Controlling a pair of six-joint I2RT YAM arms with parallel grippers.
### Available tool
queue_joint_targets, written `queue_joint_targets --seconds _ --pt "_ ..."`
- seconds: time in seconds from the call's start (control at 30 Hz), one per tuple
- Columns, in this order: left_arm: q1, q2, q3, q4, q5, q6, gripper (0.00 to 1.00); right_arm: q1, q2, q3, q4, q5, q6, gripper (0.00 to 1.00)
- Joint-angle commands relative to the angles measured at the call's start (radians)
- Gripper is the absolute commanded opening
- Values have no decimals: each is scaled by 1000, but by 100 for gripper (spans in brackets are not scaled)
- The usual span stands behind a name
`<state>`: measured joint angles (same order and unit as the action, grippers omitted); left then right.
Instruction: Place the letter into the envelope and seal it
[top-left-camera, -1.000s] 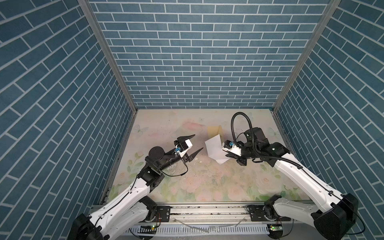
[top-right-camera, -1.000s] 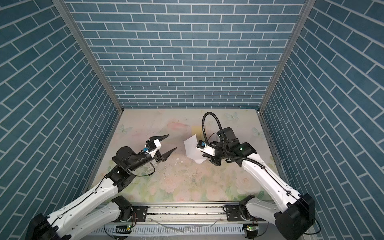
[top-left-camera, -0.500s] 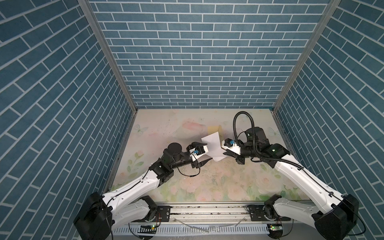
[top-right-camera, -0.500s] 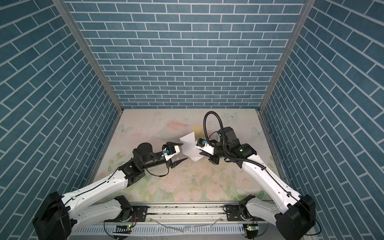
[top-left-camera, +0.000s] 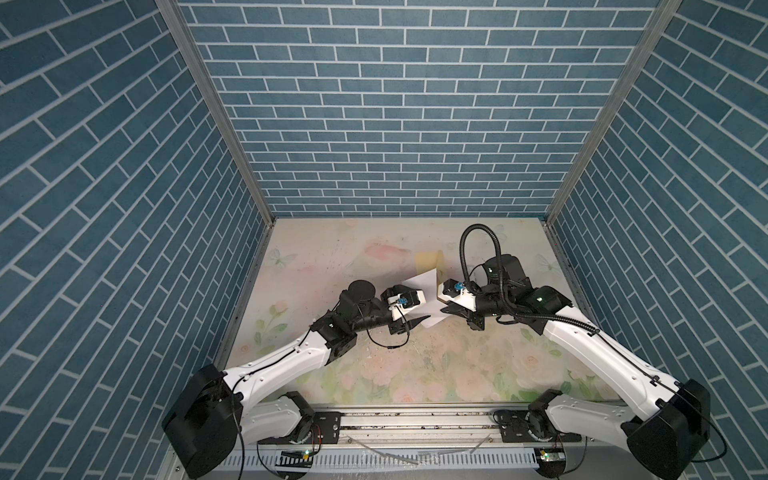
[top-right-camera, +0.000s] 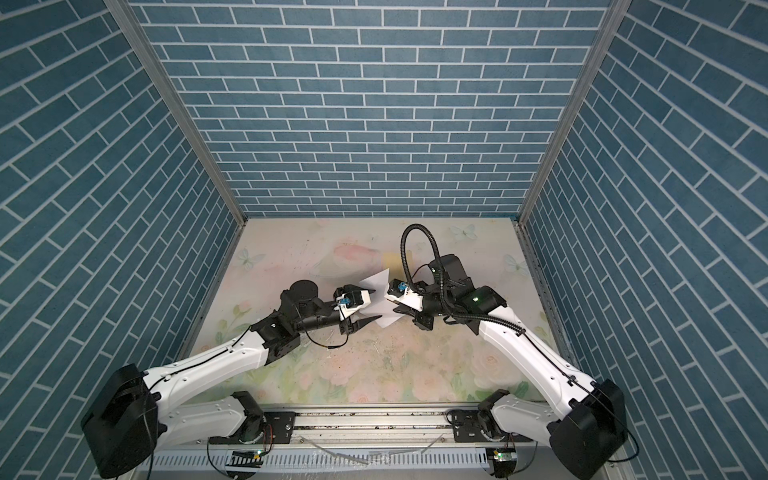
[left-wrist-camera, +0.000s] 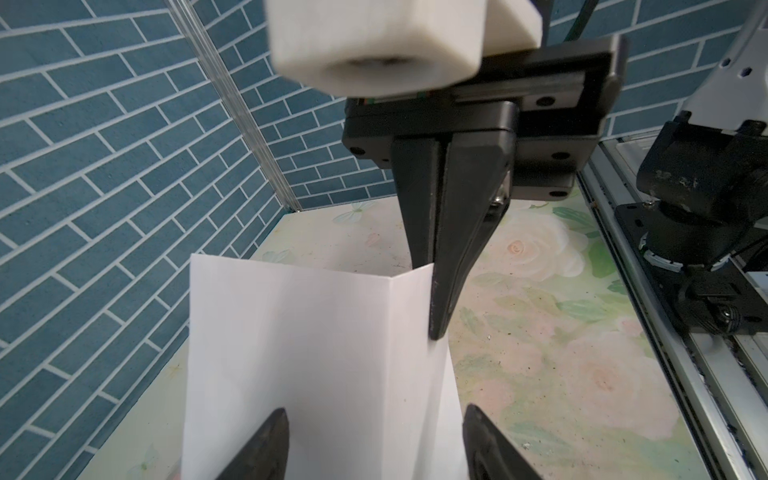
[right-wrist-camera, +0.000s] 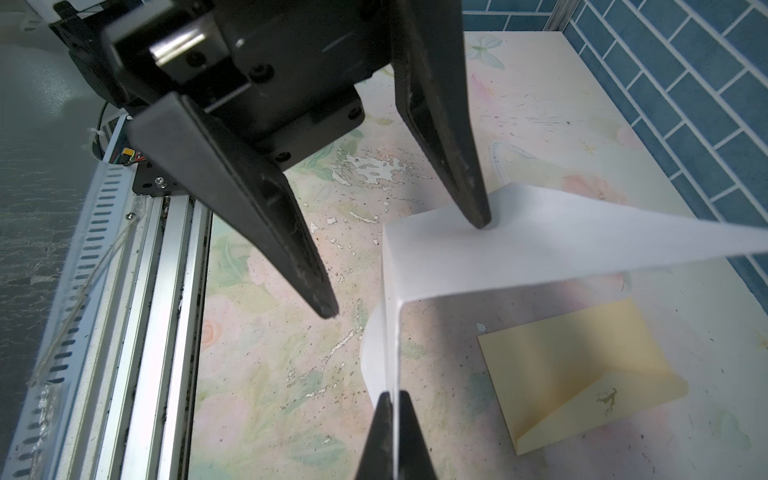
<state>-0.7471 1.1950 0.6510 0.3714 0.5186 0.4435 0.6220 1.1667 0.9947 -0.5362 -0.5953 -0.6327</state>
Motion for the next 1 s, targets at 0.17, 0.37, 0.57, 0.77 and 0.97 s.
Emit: queue_joint_targets --seconds 0.17,0.37,0.57,0.77,0.97 --pt "-6 35 36 -17 46 21 51 14 13 -7 20 -8 -21 0" --pt "-6 55 37 -17 56 24 31 20 22 -5 21 5 -29 0" --pt "-7 60 31 -17 53 23 5 22 27 -7 33 18 -26 1" --pt "-6 39 4 6 33 21 0 23 11 -16 57 62 -4 16" --pt "-6 8 -20 3 10 30 0 22 -70 -38 48 131 27 38"
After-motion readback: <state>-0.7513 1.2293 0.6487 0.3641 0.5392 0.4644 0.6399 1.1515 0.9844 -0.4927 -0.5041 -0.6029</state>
